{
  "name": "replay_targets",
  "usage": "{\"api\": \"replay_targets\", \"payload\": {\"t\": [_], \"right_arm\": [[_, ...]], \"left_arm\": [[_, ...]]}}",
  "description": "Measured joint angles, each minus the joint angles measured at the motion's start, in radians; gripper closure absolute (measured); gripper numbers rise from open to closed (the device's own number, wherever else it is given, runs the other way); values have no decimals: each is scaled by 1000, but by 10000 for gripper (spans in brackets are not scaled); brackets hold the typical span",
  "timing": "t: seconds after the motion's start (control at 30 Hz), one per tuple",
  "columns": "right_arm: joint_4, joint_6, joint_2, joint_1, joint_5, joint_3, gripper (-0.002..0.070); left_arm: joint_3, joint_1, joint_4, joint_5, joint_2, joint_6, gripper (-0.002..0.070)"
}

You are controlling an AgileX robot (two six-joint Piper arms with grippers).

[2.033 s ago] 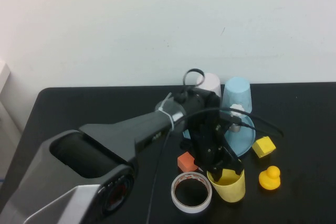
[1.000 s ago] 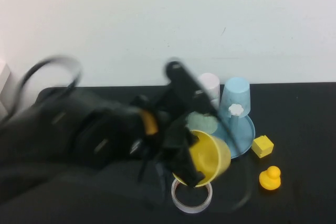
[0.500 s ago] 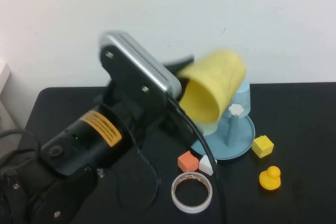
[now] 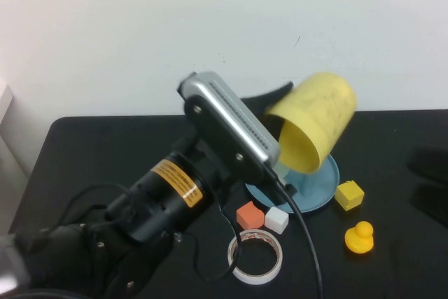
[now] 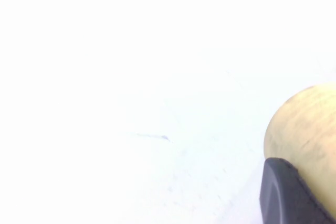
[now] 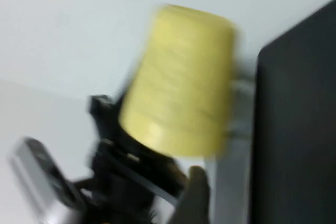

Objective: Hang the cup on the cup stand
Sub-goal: Adjust the cup with two arms

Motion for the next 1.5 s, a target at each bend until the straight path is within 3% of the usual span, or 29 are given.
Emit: {"api": "replay_targets", "payload": {"t": [0.13,0.33,0.73,1.2,1.3,1.5], "right_arm": [[0,2,226,0,124,-136,-2],[0,-5,419,52,164,-293,-14],[0,-15,475,245,-72,-407,-17],[6,43,550,265,-115,-469,5],[12,41,566,265,-89,-470,90],[16,32,568,265,-86,-472,87]], "left_arm": [[0,0,10,2,34,2,670],[0,0,10,4,38,2,670],[0,0,0,1,38,4,670],[0,0,10,-2,38,4,666],[0,0,3,2,42,4,630],[0,0,-64,2,44,4,453]]}}
